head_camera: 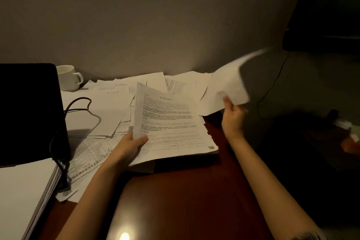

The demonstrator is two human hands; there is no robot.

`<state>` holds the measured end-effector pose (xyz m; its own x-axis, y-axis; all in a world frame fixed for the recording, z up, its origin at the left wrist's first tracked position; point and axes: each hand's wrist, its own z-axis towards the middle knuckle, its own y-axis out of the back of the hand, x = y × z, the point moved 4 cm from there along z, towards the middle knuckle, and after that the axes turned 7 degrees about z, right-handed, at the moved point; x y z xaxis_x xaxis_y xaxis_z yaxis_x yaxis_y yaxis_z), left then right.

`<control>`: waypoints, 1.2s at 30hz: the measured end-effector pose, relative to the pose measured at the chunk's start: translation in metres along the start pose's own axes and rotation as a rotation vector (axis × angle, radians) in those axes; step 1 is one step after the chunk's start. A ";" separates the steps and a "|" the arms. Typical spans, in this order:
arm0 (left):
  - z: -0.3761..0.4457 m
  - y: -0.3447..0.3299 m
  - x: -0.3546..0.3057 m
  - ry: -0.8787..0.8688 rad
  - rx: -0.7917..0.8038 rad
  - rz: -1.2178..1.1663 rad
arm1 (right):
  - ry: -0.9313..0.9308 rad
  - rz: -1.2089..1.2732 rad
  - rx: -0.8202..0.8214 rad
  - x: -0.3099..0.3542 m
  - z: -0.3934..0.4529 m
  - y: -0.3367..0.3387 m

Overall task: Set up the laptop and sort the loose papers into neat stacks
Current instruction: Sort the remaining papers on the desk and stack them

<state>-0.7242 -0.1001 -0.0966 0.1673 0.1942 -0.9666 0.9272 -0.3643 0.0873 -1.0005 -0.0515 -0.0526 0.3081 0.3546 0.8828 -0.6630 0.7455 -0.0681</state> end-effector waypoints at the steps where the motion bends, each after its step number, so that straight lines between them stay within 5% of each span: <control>1: 0.000 0.003 -0.001 0.027 0.013 0.001 | 0.151 -0.071 0.118 0.010 -0.011 -0.003; 5: -0.004 0.011 0.001 0.138 0.068 -0.019 | 0.726 -0.242 0.642 0.006 -0.051 -0.012; 9: -0.005 0.016 0.003 0.154 -0.026 -0.162 | 0.433 -0.360 0.946 -0.030 -0.067 -0.002; 12: 0.000 0.019 0.007 0.202 0.123 -0.301 | 0.187 -0.380 1.084 -0.035 -0.077 0.009; 25: 0.013 0.012 0.010 0.007 0.193 -0.088 | 0.144 -0.354 1.048 -0.023 -0.075 0.001; 36: 0.012 0.008 0.002 -0.030 0.282 -0.074 | 0.537 -0.547 0.910 -0.014 -0.087 0.007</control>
<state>-0.7209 -0.1133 -0.1006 0.0887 0.2047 -0.9748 0.8060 -0.5898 -0.0505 -0.9495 -0.0021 -0.1058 0.8033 0.4670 0.3696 -0.5287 0.2734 0.8036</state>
